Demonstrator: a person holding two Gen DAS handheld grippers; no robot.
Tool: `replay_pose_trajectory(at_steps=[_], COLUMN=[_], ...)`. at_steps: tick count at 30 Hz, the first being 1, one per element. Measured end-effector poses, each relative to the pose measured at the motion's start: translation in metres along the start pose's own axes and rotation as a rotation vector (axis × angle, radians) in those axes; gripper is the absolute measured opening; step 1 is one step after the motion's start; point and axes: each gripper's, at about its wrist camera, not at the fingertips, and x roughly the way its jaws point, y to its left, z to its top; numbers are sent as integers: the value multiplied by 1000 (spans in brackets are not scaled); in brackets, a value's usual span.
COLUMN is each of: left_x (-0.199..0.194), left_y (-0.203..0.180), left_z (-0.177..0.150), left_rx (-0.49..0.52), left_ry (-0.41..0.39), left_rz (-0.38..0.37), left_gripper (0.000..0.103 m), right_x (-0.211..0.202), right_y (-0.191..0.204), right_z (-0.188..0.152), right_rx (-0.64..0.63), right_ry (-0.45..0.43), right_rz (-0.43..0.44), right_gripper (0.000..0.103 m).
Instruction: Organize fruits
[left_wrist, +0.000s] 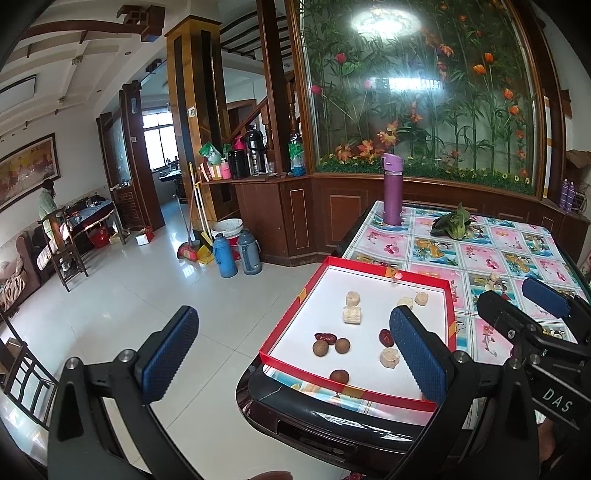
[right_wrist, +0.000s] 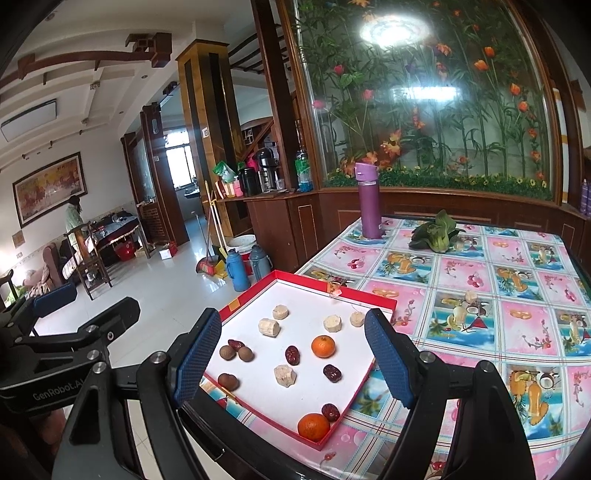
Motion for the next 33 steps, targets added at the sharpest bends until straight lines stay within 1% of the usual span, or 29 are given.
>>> replay_pose_trajectory(at_steps=[9, 18, 29, 33], left_x=[18, 44, 67, 72], left_y=[15, 23, 25, 24], left_z=[3, 6, 10, 11], left_rx=[-25, -23, -17, -15], left_ry=[16, 57, 96, 98], left_rz=[-12, -20, -34, -39], left_gripper=[103, 103, 103, 103], right_x=[7, 29, 50, 56], right_y=[5, 8, 0, -2], right_z=[11, 18, 16, 16], right_rx=[-11, 0, 42, 51], right_ry=[-3, 39, 79, 90], right_rz=[-8, -22, -40, -41], right_gripper=[80, 80, 80, 80])
